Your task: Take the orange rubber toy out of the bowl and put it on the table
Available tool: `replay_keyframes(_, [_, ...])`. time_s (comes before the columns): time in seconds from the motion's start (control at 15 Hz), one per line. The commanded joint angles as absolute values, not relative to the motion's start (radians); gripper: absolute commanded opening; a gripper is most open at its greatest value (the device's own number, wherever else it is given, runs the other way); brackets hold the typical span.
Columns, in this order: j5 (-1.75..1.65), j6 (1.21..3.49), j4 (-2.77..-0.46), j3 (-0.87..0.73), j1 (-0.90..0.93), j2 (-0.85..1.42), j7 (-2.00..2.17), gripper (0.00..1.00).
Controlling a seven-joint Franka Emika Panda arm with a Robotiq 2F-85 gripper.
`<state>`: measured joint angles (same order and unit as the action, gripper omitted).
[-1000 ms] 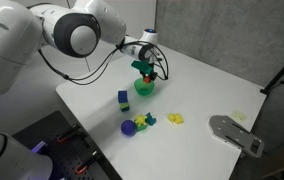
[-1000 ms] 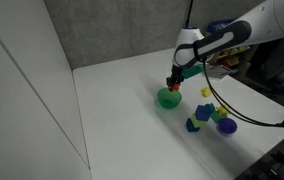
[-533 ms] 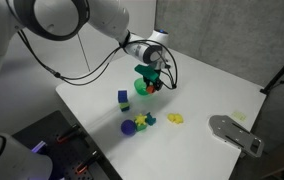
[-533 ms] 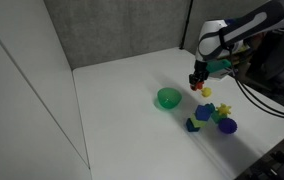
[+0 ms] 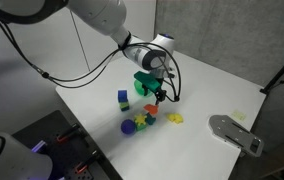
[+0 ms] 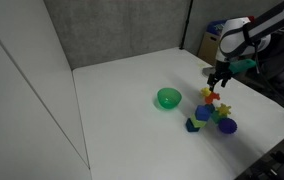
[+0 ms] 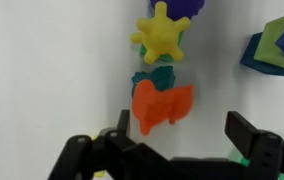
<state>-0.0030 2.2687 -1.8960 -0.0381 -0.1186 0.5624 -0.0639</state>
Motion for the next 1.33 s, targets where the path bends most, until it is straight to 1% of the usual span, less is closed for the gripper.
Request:
replay_keyframes(0.0, [0.008,2.245,-1.951,-0.036,-0.121,0.487,-0.09,1.0])
replay_keyframes(0.67, [0.133,2.046,-1.952,0.032,-0.106,0.329,-0.151,1.0])
replay_keyframes(1.27, [0.071,1.899,-2.037,0.015,-0.022,0.065,0.023,1.0])
